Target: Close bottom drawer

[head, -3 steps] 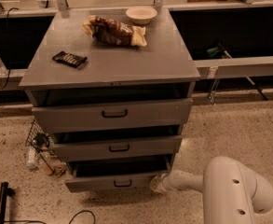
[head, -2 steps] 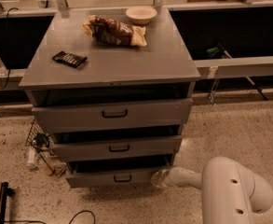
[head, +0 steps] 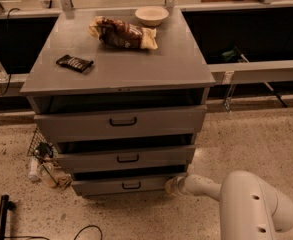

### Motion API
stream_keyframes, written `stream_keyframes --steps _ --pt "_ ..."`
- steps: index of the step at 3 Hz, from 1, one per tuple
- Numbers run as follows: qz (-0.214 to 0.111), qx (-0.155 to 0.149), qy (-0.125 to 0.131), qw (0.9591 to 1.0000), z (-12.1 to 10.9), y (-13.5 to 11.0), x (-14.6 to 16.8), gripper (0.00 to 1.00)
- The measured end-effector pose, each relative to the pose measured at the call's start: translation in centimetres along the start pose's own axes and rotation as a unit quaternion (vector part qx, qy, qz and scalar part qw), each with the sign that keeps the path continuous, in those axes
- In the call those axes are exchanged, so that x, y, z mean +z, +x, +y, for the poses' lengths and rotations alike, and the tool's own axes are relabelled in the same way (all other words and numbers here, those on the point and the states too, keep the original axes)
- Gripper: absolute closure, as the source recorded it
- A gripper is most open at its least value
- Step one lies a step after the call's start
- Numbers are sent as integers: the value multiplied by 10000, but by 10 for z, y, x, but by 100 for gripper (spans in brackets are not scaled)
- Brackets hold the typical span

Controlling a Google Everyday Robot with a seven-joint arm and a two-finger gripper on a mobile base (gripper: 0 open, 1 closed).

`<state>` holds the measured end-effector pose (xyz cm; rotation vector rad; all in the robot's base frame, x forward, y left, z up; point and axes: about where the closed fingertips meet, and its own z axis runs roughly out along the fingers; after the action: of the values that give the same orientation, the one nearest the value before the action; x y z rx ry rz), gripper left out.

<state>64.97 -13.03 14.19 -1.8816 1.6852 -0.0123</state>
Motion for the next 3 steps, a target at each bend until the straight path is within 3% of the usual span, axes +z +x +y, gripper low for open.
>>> stream_keyframes --steps 1,2,3 --pt "-29 75 45 10000 5 0 -12 100" --pt "-618 741 -94 9953 25 -23 -73 100" --pt "-1019 1416 -280 9843 40 -44 -147 100"
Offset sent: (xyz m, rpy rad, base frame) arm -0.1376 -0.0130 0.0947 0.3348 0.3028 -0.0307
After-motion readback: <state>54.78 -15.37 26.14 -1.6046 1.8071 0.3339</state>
